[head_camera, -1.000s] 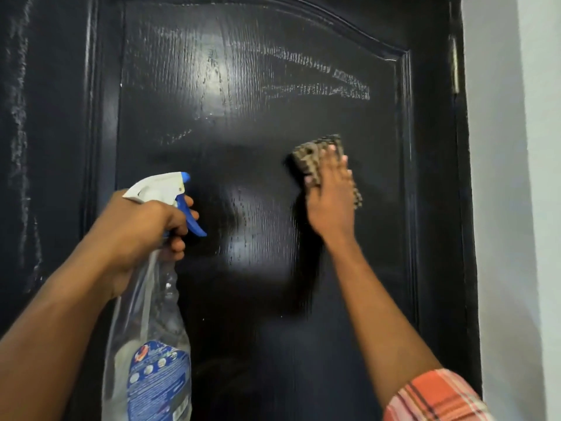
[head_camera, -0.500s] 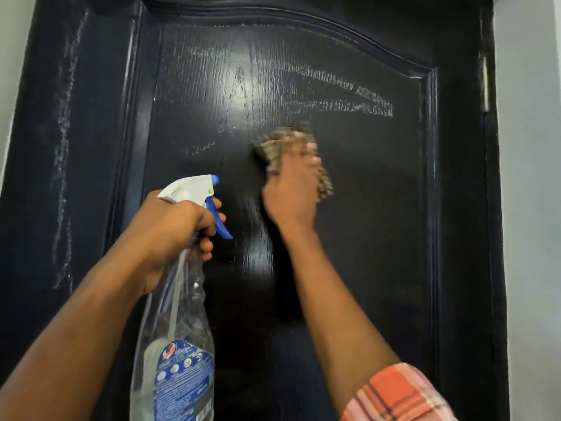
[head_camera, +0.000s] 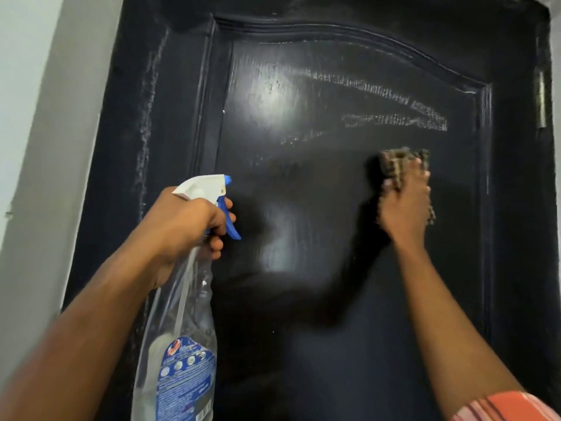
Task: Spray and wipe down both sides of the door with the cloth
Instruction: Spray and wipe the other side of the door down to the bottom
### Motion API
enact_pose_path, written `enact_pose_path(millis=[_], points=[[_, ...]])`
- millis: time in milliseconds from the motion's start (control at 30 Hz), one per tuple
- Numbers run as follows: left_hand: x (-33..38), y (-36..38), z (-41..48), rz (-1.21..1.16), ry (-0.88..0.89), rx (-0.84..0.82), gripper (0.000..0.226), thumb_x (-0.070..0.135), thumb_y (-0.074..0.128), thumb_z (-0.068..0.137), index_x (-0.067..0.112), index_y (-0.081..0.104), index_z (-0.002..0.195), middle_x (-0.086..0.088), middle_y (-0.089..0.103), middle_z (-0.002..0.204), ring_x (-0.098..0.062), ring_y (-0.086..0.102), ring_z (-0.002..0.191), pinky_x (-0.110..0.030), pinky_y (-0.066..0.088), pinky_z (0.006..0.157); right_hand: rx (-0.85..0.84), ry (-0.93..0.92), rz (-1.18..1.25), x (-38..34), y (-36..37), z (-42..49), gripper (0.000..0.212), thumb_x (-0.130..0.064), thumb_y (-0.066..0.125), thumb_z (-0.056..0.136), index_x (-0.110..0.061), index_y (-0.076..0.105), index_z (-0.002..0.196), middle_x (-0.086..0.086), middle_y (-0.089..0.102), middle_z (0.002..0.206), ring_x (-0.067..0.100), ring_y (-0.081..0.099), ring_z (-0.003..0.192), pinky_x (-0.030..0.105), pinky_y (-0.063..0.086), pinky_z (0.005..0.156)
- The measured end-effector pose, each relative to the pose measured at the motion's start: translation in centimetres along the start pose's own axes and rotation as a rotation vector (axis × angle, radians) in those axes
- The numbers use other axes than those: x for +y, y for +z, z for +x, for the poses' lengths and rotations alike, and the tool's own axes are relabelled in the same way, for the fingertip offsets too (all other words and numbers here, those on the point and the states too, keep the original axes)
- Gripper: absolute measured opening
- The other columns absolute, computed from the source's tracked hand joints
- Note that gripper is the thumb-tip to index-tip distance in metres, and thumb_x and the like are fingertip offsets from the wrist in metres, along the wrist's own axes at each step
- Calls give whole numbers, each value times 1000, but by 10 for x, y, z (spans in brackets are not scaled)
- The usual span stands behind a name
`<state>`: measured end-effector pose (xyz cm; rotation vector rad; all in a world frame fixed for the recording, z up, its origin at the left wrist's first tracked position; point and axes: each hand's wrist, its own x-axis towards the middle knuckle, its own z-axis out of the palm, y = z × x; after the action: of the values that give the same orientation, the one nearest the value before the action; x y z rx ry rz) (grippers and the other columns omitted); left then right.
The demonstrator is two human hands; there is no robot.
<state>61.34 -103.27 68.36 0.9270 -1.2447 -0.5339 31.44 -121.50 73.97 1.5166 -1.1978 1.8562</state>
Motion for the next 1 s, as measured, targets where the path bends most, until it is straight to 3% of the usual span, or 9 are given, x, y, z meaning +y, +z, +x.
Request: enact_pose_path(millis=[67,133,200,300,400,567,667,833,1000], points=[[1,-15,2,4,12,-15,31,-12,49,74,2,68,94,-16,73,90,-17,49,45,-31,48,50,-3,64,31,4,-3,1,59,-19,49,97,3,28,149,23,30,154,39,21,145,41,16,118],[3,-27,4,-4,15,-29,31,-12,49,73,1,68,94,-18,72,90,-18,49,45,-31,48,50,-36,-15,26,-12,-2,-10,61,-29,45,92,4,37,142,28,40,145,43,32,137,45,26,114],[4,-36,9,-10,22,-38,31,-13,48,73,-1,67,95,-20,71,92,-19,47,45,-31,46,50,-103,-231,30,-42,8,-34,60,-25,47,87,2,42,141,25,41,146,43,35,135,45,26,112],[4,-40,18,-13,24,-54,32,-13,48,73,0,67,95,-21,71,94,-19,46,46,-31,46,51,-269,-593,18,-94,30,-73,67,-10,53,81,-6,38,146,10,30,155,30,22,145,45,16,119],[3,-42,24,-20,28,-71,33,-13,48,73,2,68,94,-22,70,83,-18,47,45,-31,46,50,-424,-891,-102,-127,48,-94,69,-17,44,81,-12,35,149,6,27,158,24,15,149,39,7,122],[5,-55,37,16,27,-120,30,-11,51,74,2,69,93,-25,62,72,-20,50,45,-32,48,50,-564,-1247,-277,-134,46,-66,64,-26,40,89,-15,30,151,3,22,160,22,11,150,38,8,122],[13,-57,46,7,55,-155,28,-12,50,75,1,68,93,-24,68,76,-19,48,43,-31,47,48,-531,-1259,-266,-150,48,-25,62,-26,38,89,-16,32,151,3,25,159,22,16,149,39,12,121],[28,-49,57,-27,126,-174,29,-15,46,73,-4,65,94,-27,67,92,-19,44,42,-31,46,48,-443,-1014,-190,-212,67,65,62,-16,42,89,-14,32,151,6,24,159,24,15,149,42,12,122],[38,-40,65,-72,152,-174,31,-15,45,73,-1,64,92,-25,65,87,-18,43,39,-31,49,46,-358,-881,-149,-256,82,114,55,-21,47,97,-9,34,149,11,24,159,30,16,148,42,12,121]])
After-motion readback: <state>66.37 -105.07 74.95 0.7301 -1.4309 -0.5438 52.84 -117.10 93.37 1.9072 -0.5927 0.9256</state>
